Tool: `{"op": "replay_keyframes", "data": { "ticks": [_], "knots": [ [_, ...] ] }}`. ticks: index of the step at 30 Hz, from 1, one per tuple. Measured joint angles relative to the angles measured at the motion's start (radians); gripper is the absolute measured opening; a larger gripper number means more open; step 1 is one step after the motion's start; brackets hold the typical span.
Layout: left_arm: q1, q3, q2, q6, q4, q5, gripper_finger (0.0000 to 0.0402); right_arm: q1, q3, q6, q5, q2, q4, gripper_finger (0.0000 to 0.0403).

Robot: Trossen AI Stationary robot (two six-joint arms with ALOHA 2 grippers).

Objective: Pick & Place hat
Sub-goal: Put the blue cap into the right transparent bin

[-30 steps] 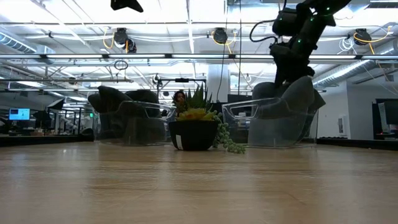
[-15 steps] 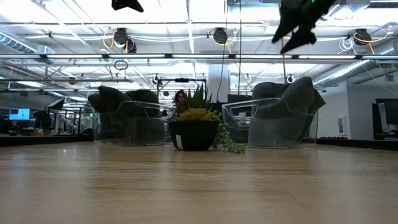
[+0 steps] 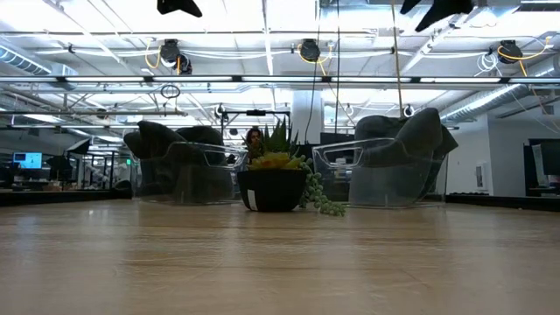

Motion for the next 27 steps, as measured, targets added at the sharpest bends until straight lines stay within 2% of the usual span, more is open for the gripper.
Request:
{"op": "replay_keyframes", "data": {
  "ticks": [8,15,20,27],
  "knots": [
    [0.000,0.000,0.000,-0.003,0.000,0.000,0.0253,0.145,0.081,0.213,-0.007,0.052,-0.170,0.0301],
    [0.000,0.000,0.000,-0.015,0.000,0.000,0.0253,0.300,0.082,0.335,-0.166,0.131,-0.248,0.0300],
    [0.000,0.000,0.000,-0.015,0.000,0.000,0.0253,0.420,0.082,0.308,-0.264,0.190,-0.250,0.0300],
    [0.000,0.000,0.000,-0.024,0.000,0.000,0.0253,0.590,0.082,0.162,-0.267,0.240,-0.236,0.0299]
  ]
}}
